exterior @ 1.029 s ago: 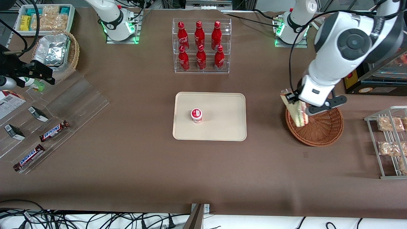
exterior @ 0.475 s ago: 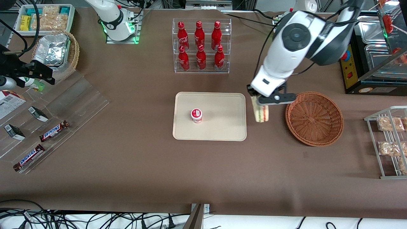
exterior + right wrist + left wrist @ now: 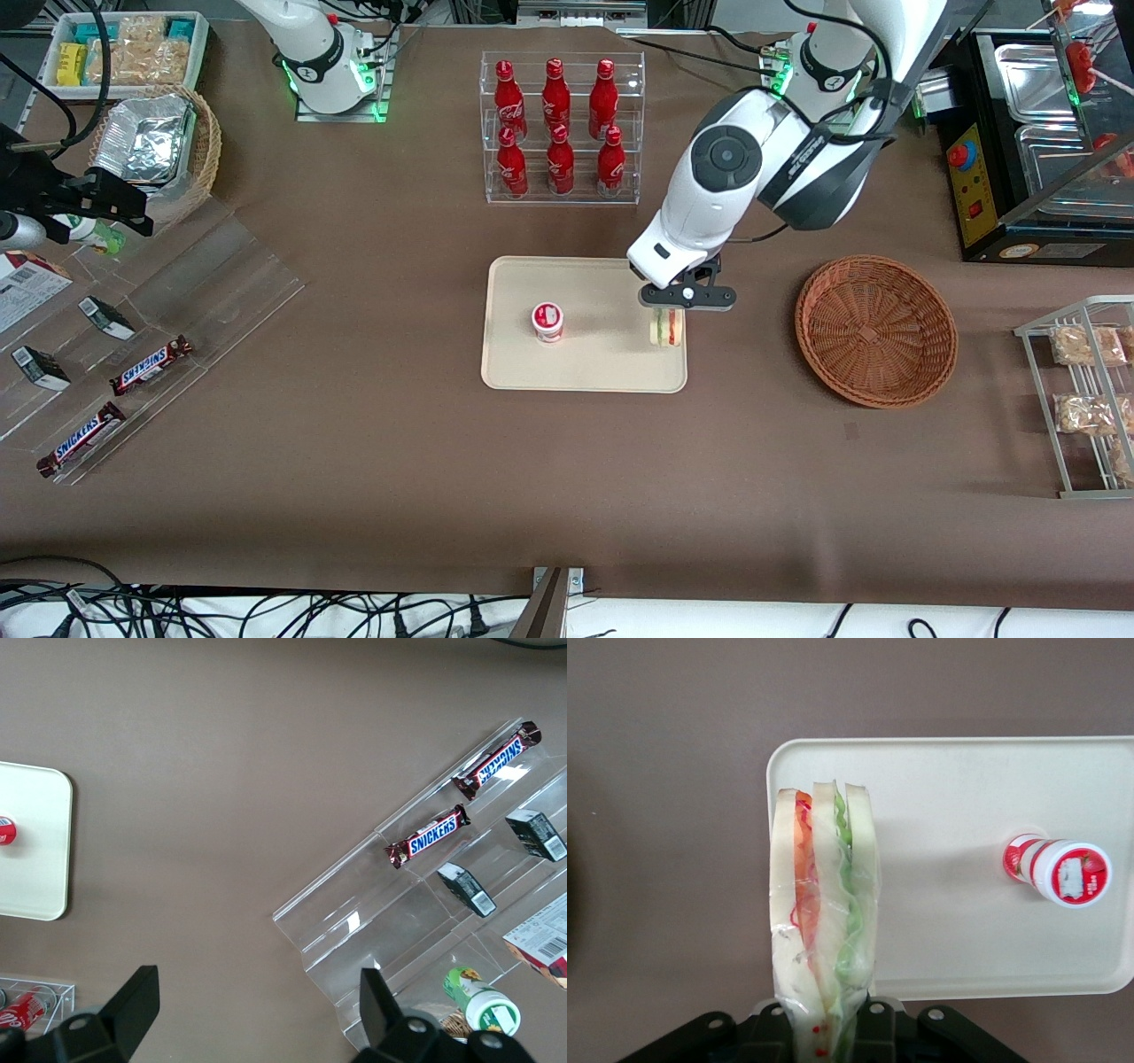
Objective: Place sandwich from basket to tray
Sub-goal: 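Carry the sandwich over the cream tray beside the yogurt cup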
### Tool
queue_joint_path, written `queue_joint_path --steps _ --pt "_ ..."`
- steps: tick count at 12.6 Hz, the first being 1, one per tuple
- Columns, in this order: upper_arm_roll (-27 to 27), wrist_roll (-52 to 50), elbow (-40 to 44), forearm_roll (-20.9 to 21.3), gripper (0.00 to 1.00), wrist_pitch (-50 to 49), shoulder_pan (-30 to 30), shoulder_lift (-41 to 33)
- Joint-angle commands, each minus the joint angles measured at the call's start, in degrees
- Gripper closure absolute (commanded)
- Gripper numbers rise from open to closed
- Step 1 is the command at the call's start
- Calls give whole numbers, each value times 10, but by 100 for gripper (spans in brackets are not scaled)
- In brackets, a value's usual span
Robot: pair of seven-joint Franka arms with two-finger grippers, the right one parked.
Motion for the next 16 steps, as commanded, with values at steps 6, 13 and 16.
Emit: queue_joint_path --steps 6,13,16 --pt "1 -5 17 51 99 21 -26 76" --pt "1 -32 17 82 91 44 -34 120" --pt "1 -39 17 85 76 51 -34 132"
